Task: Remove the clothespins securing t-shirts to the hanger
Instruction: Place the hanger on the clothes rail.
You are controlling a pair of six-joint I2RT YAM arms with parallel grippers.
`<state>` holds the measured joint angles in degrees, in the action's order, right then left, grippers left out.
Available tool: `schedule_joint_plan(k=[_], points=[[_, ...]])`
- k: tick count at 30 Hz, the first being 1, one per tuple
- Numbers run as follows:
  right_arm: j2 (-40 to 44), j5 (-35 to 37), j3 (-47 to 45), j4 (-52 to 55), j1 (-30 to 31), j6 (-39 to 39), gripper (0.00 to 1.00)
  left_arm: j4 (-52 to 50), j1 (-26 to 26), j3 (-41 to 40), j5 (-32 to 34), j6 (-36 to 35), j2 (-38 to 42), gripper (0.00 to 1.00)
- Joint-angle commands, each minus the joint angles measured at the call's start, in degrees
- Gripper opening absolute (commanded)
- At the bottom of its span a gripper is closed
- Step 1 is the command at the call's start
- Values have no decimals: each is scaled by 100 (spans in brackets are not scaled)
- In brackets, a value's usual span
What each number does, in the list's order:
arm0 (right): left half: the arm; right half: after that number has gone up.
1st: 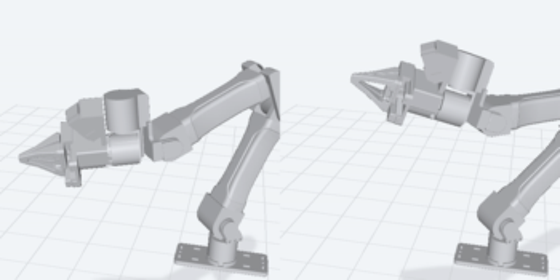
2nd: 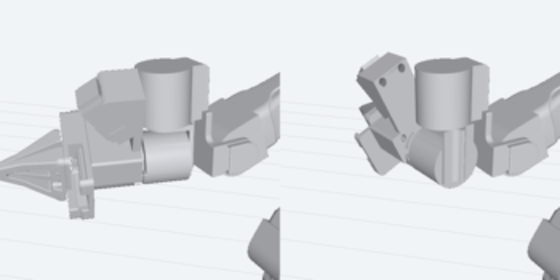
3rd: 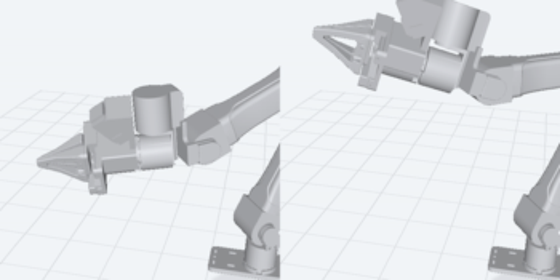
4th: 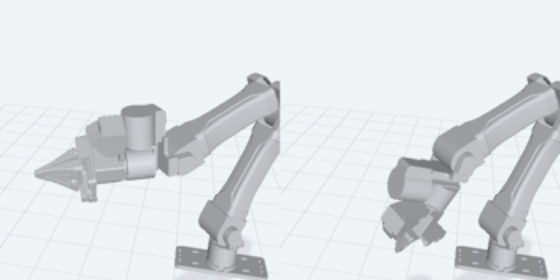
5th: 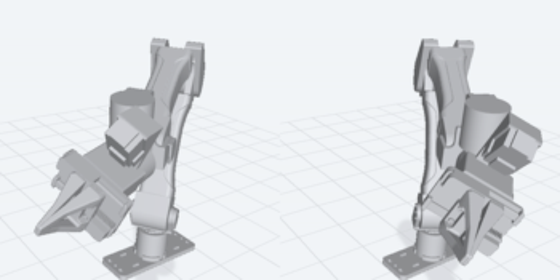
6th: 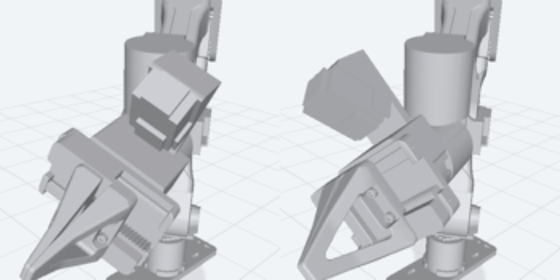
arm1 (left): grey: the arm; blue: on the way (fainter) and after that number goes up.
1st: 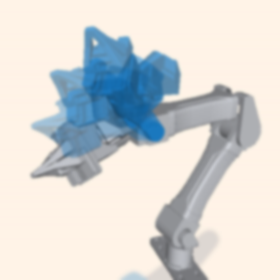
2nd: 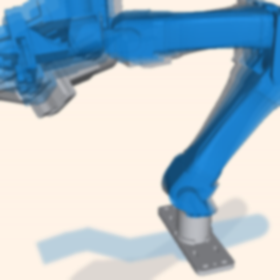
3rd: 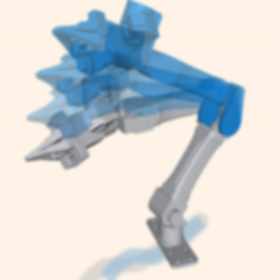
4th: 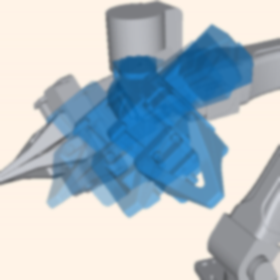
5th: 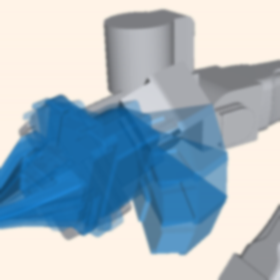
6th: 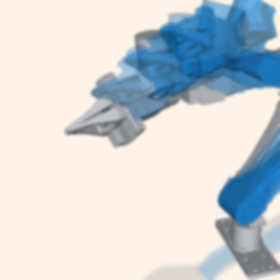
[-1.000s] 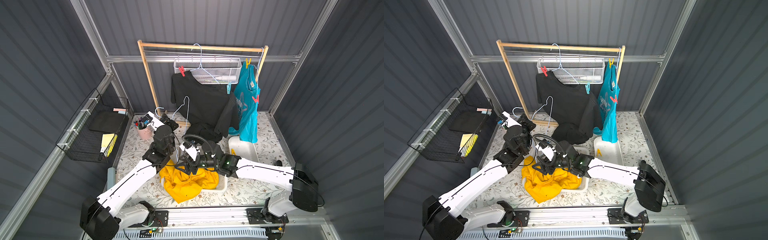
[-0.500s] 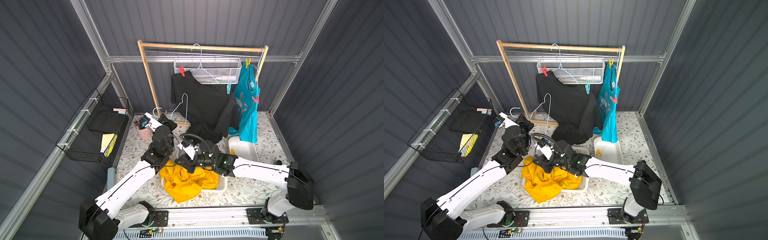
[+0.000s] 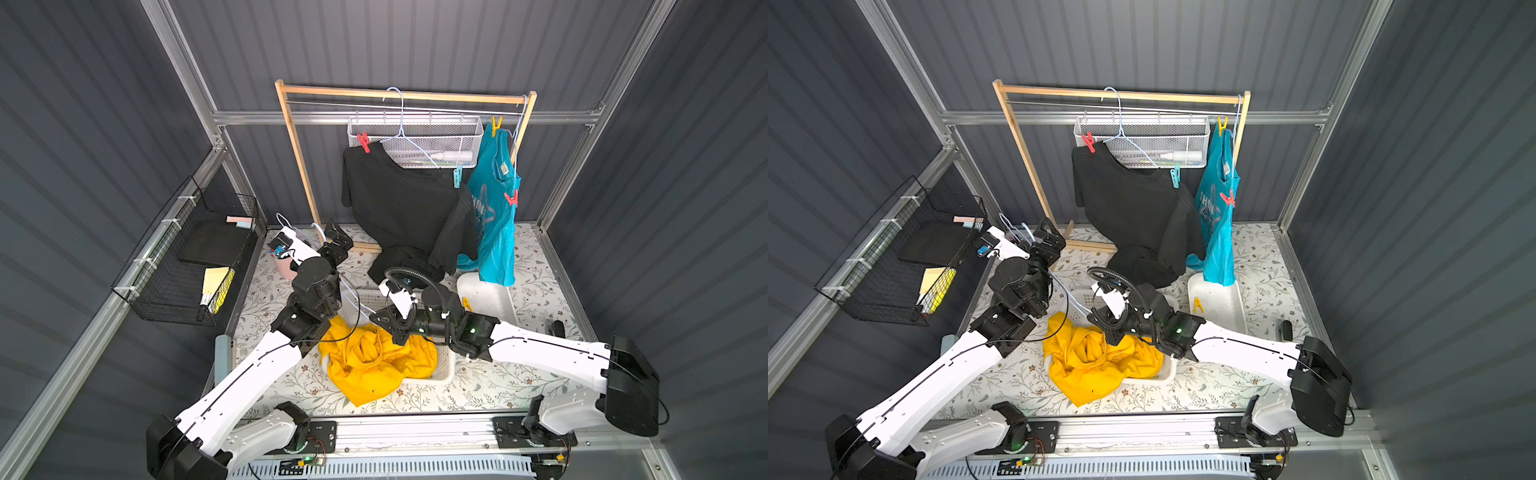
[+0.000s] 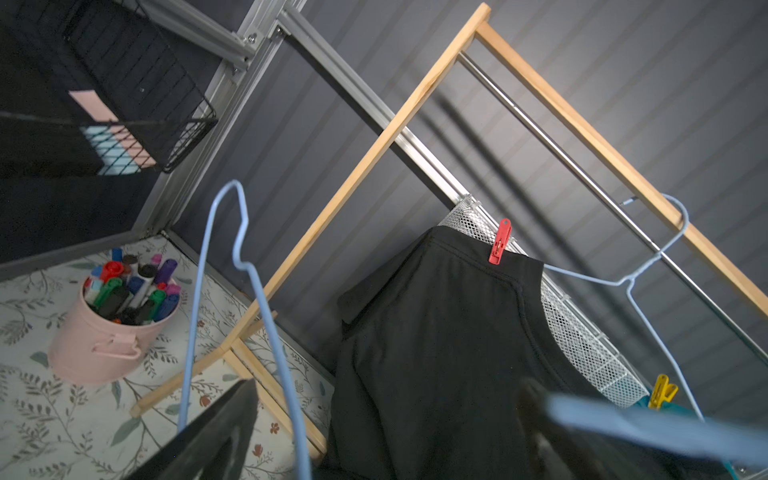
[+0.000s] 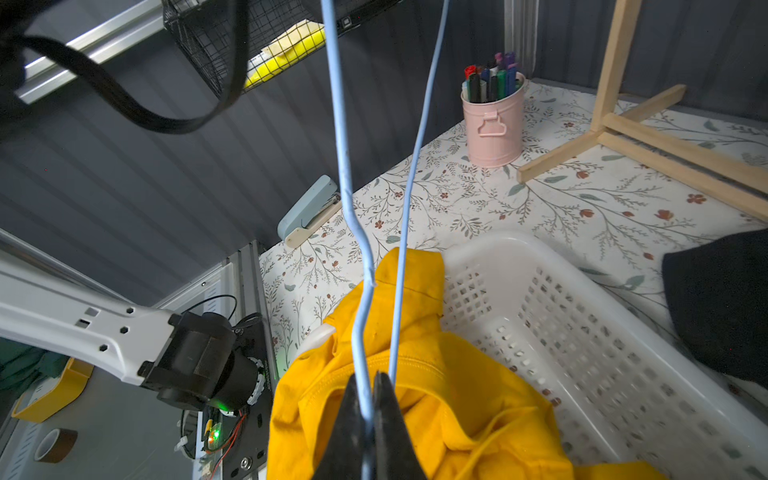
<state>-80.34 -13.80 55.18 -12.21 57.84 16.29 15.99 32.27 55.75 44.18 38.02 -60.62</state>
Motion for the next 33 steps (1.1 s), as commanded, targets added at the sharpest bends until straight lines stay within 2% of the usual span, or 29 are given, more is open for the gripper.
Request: schedule_joint_plan(k=[1, 6, 11, 16, 23, 29, 33], points=[[207, 43, -120, -13, -101, 56, 0, -14, 16, 31, -462, -639, 155, 100], [438, 114, -267, 183, -269, 117, 0, -499, 16, 287, -919, -993, 245, 100], [756, 96, -311, 412, -511, 164, 0, -1744, 16, 750, -765, -908, 246, 100], [907, -47, -38, 700, -815, 234, 0, -2085, 16, 544, -926, -1283, 668, 100], [372, -33, 1161, 1460, -1022, 111, 0, -3017, 16, 435, -1370, -1750, 1013, 100], [-64, -204, 1490, 1355, -1134, 42, 0, -2856, 10, 299, -1793, -1734, 1485, 100], [-281, -297, 1786, 1135, -1222, 123, 0, -3004, 16, 226, -1826, -2092, 1562, 100]])
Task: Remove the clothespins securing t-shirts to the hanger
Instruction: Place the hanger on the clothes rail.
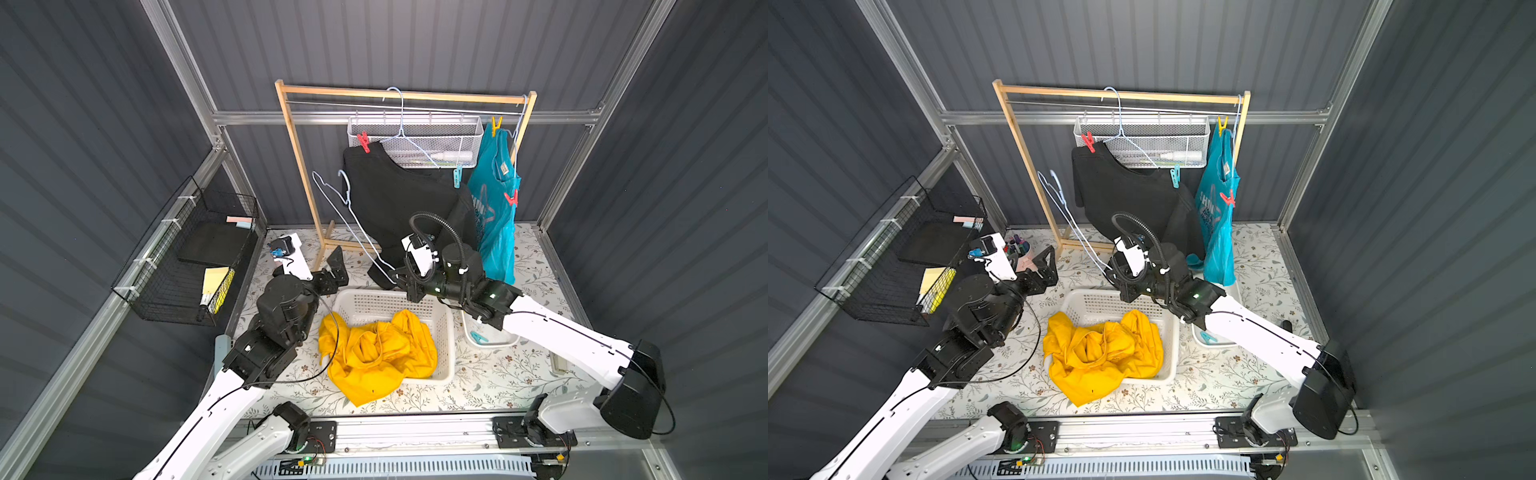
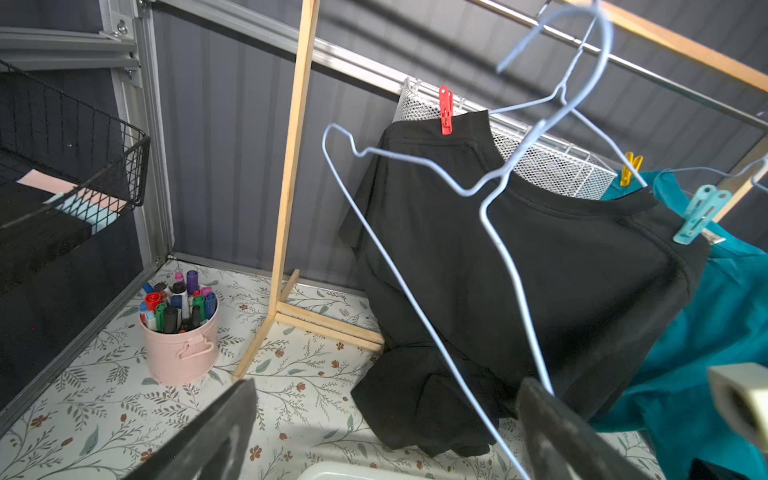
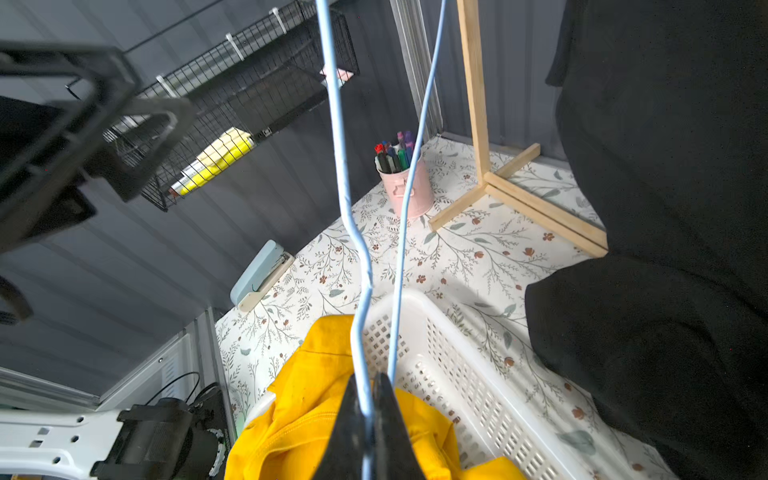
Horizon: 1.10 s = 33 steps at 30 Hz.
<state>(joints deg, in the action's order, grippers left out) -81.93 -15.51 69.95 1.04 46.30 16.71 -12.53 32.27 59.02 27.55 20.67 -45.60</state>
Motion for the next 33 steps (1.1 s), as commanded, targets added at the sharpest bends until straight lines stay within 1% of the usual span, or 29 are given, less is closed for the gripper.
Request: schedule_joint_plan(k=[1, 2, 6, 10, 14, 15, 18, 29, 33], points=[[-176, -142, 410, -208, -77, 90, 0, -228, 15, -110, -176, -416, 60, 100], [-254, -169, 550, -218, -85, 87, 0, -301, 15, -143, -190, -448, 66, 100], [-545, -163, 1146, -163, -151, -14, 0, -337, 16, -378, -577, -587, 180, 100], [-915, -201, 1785, 6, -320, 2, 0, -364, 12, -582, -685, -717, 319, 100], [-1330, -200, 2299, -68, -495, 87, 0, -446, 16, -748, -792, -987, 376, 100], [-1467, -411, 2467, -66, -531, 78, 0, -481, 16, -776, -813, -1043, 377, 100], [-1890, -472, 2976, -60, -621, 140, 0, -564, 16, -843, -848, -1186, 342, 100], [-3523, -636, 4996, -63, -786, 330, 0, -609, 16, -1060, -1176, -1012, 133, 100], [-4087, -619, 5721, 47, -818, 428, 0, -654, 15, -1152, -1099, -1003, 113, 100]])
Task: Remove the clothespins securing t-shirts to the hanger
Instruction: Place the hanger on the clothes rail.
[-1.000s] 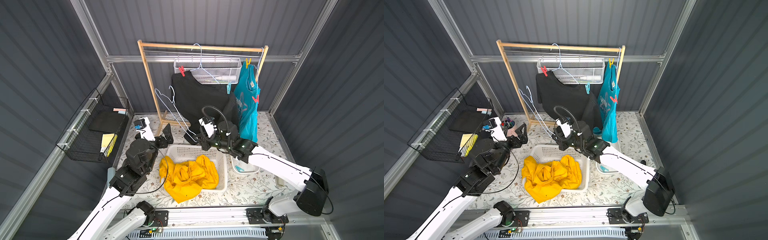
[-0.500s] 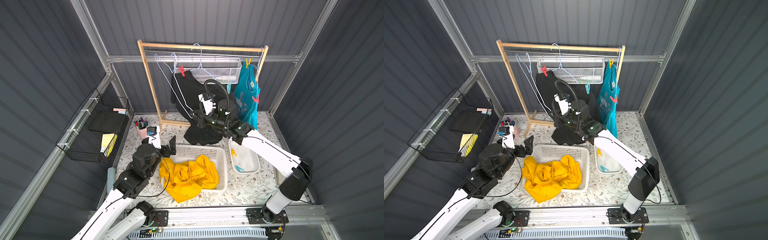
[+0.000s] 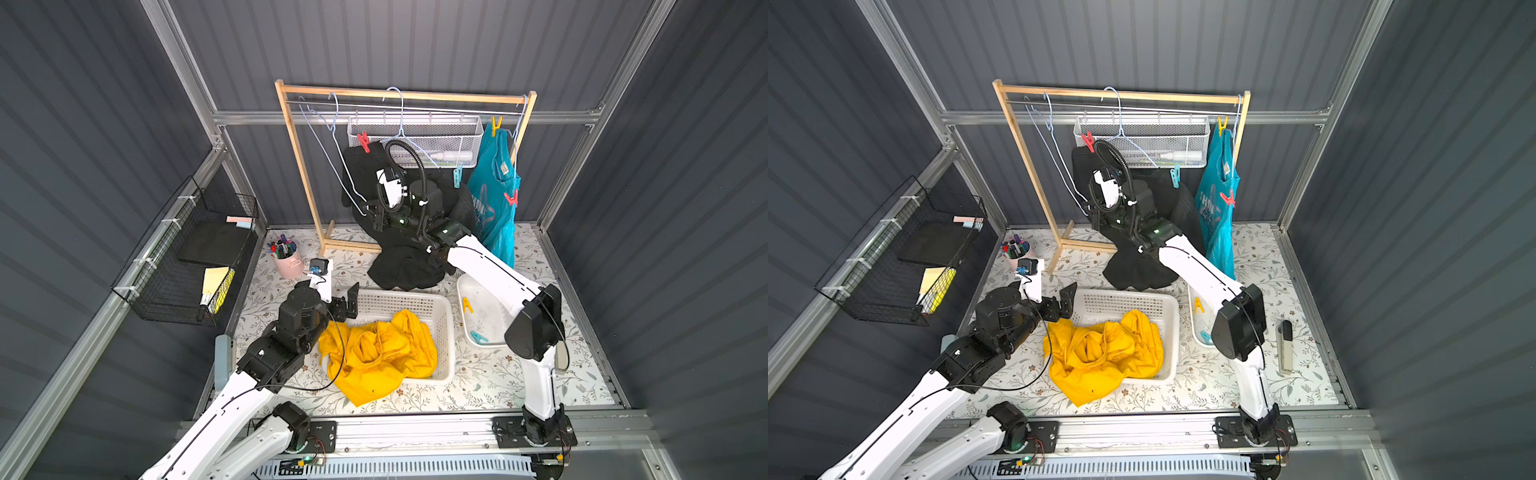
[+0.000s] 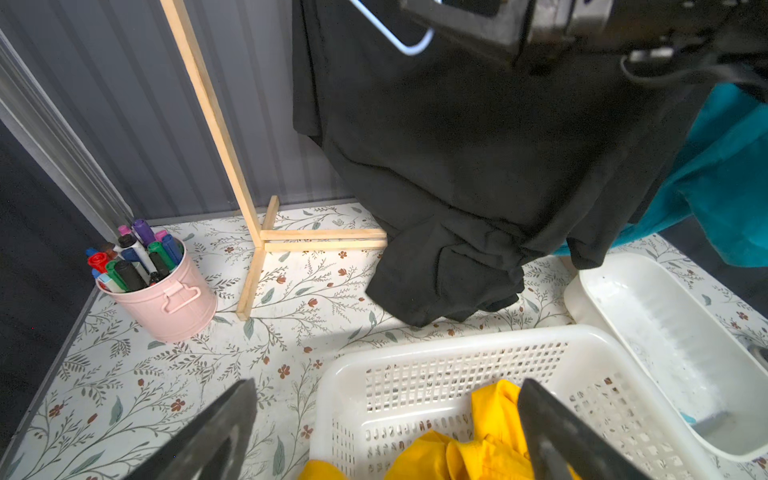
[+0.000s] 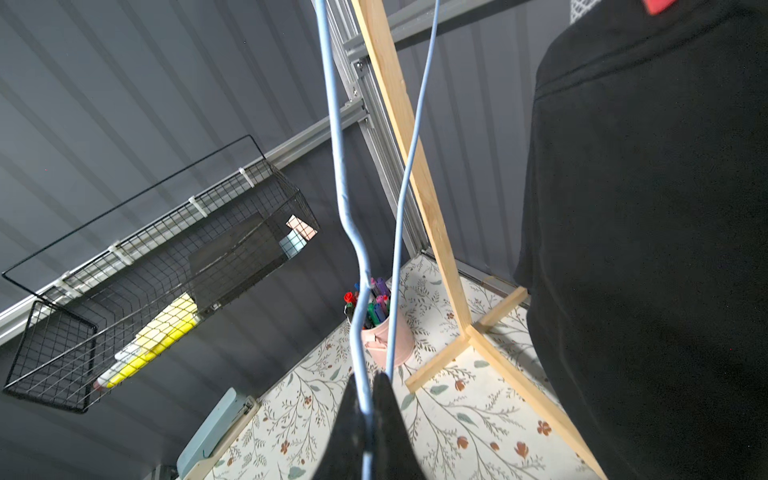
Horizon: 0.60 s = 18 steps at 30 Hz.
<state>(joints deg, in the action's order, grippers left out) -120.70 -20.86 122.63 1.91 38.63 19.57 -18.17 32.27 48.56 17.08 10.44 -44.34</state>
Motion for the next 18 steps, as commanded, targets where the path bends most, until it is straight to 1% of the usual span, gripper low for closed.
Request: schedule_joint_plan(k=[1, 5, 11, 16, 18], points=[[-342, -77, 631, 4, -63, 158, 0, -85, 16, -135, -30, 33, -8, 100], [-824, -36, 1286, 98, -69, 190, 0, -62, 16, -200, 6, 41, -18, 100], [-1223, 209, 1865, 32, -92, 428, 0, -59, 16, -159, 52, -7, -130, 100], [-1458, 213, 2217, 9, -85, 521, 0, -6, 16, -142, 55, 69, -218, 100], [-1485, 444, 2265, -78, -91, 597, 0, 2, 16, -123, 24, 90, -225, 100]])
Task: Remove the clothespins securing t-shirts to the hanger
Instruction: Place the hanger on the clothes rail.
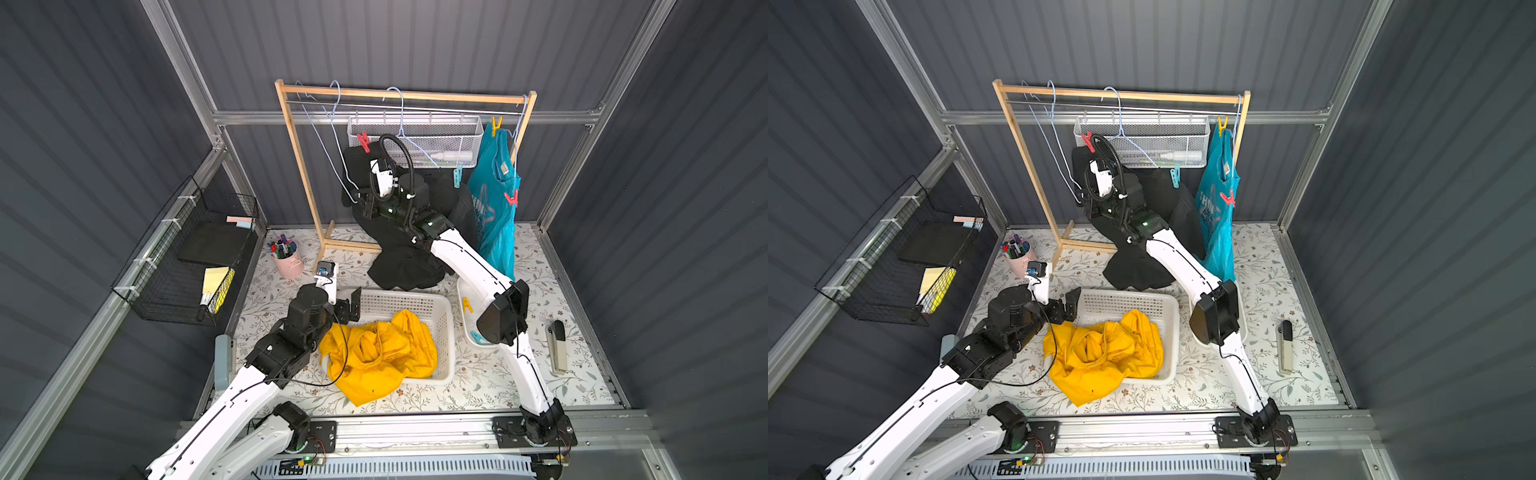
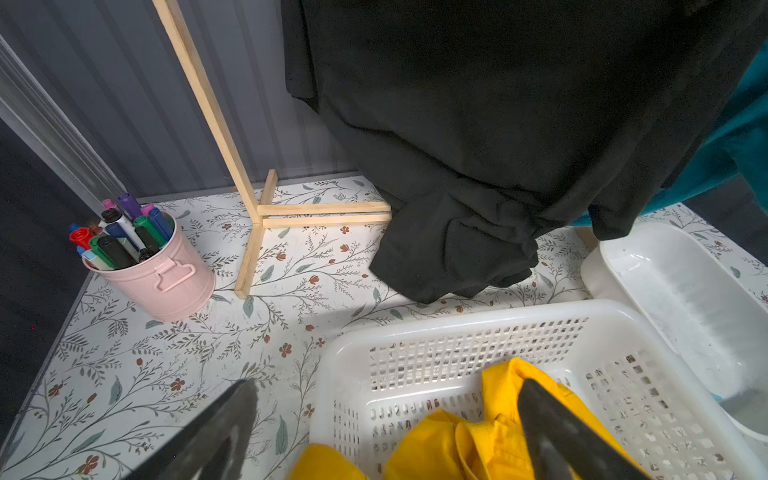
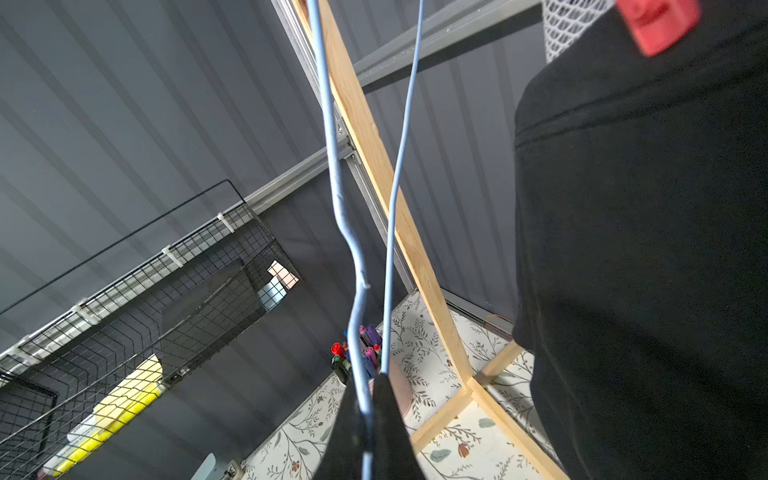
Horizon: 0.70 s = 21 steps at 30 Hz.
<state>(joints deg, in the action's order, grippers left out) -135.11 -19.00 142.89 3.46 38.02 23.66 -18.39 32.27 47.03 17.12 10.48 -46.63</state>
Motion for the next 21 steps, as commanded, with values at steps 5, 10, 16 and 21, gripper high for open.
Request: schedule_joint_plan(k=[5, 10, 16, 21], points=[[-161, 569, 433, -289, -26, 248, 0, -37, 16, 79, 120, 95, -20, 100], [-372, 512, 484, -93, -20, 348, 0, 20, 16, 86, 133, 138, -63, 100], [-479, 210, 441, 119, 2, 482, 0, -15, 16, 152, 126, 147, -162, 100], [-411, -120, 288, 218, 24, 460, 6, 2, 16, 200, 60, 217, -205, 100]])
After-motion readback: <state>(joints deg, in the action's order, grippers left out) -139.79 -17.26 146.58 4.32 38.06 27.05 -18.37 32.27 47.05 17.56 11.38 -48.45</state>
